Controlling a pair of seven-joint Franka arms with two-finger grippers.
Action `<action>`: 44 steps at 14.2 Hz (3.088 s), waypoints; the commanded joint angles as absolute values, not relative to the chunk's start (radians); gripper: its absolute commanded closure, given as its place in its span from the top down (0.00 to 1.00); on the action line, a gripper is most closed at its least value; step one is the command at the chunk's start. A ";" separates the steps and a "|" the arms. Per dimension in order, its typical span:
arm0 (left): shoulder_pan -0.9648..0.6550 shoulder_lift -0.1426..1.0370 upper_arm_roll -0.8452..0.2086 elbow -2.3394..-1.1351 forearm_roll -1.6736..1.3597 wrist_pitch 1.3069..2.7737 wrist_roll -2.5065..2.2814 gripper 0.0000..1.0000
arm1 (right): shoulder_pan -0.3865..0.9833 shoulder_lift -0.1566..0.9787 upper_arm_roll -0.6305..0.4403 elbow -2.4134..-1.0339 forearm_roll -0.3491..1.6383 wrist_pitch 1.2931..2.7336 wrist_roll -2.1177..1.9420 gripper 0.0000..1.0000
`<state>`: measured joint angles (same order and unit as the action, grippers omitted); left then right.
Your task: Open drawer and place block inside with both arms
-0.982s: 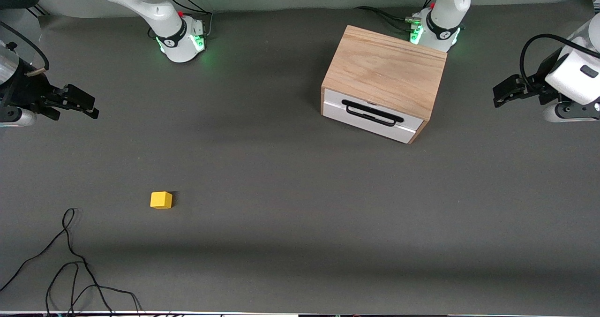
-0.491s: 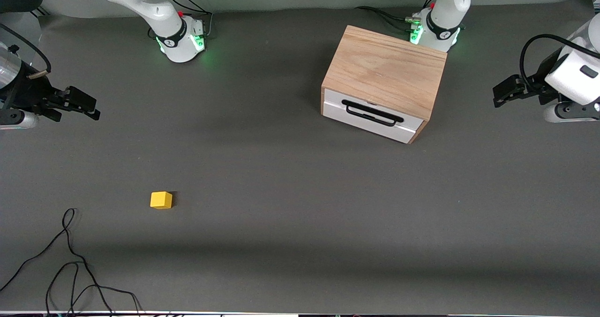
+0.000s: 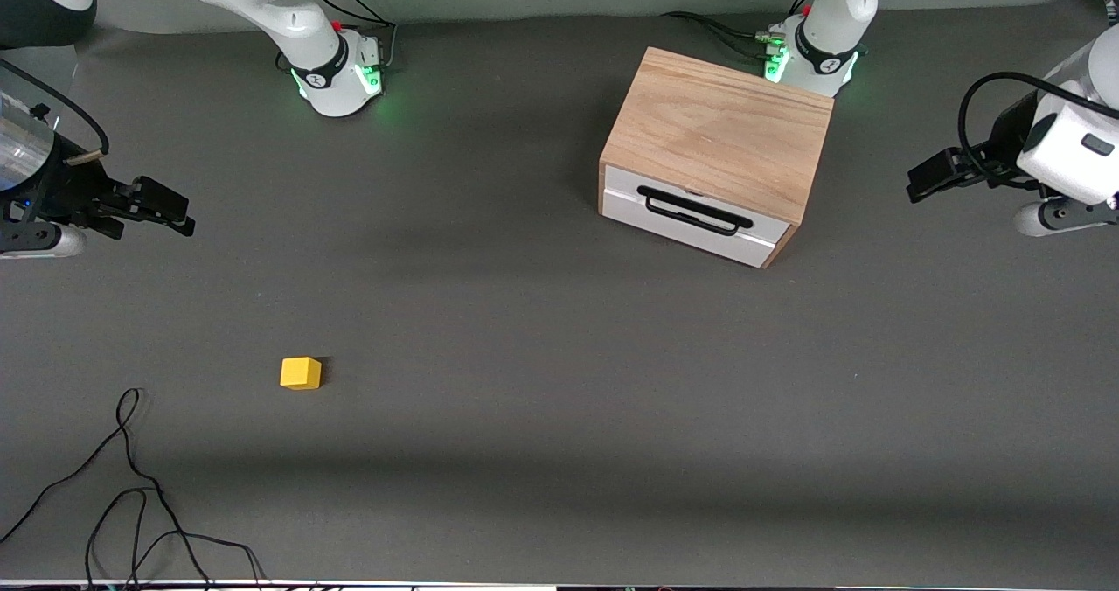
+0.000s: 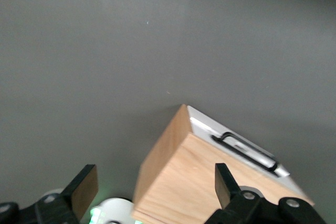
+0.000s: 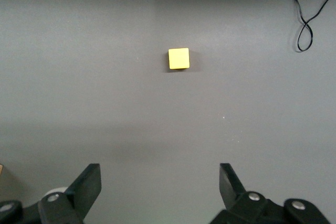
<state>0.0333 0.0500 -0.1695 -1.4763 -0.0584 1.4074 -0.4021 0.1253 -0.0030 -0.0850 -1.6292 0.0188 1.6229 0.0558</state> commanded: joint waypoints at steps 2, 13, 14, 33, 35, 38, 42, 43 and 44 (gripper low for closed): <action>0.021 0.077 -0.182 -1.457 -0.087 1.405 -0.586 0.98 | 0.132 0.017 -0.089 -1.606 0.014 1.626 0.032 1.00; -0.178 0.202 -0.195 -1.460 -0.086 1.483 -1.288 0.99 | 0.130 0.051 -0.091 -1.611 0.011 1.654 0.005 1.00; -0.201 0.221 -0.195 -1.462 -0.080 1.500 -1.307 0.99 | 0.127 0.055 -0.095 -1.612 0.011 1.667 0.003 1.00; -0.291 0.276 -0.195 -1.881 -0.075 1.891 -1.522 0.97 | 0.103 0.288 -0.100 -1.591 0.014 1.907 -0.025 1.00; -0.293 0.290 -0.195 -1.879 -0.075 1.897 -1.545 0.97 | 0.101 0.302 -0.101 -1.582 0.015 1.907 -0.025 1.00; -0.296 0.320 -0.195 -1.879 -0.077 1.933 -1.580 0.97 | 0.103 0.324 -0.100 -1.580 0.012 1.910 -0.025 1.00; -0.356 0.379 -0.195 -1.878 -0.077 1.980 -1.650 0.97 | 0.095 0.344 -0.100 -1.582 0.014 1.948 -0.029 1.00; -0.357 0.386 -0.195 -1.878 -0.075 1.979 -1.651 0.97 | 0.095 0.345 -0.100 -1.582 0.014 1.948 -0.029 1.00; -0.359 0.390 -0.195 -1.879 -0.075 1.979 -1.651 0.97 | 0.094 0.348 -0.100 -1.582 0.014 1.950 -0.029 1.00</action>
<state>-0.3373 0.3793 -0.2051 -1.8770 -0.0794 1.9608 -1.6206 0.1017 0.3312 -0.1009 -1.6084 0.0187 1.9469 -0.0040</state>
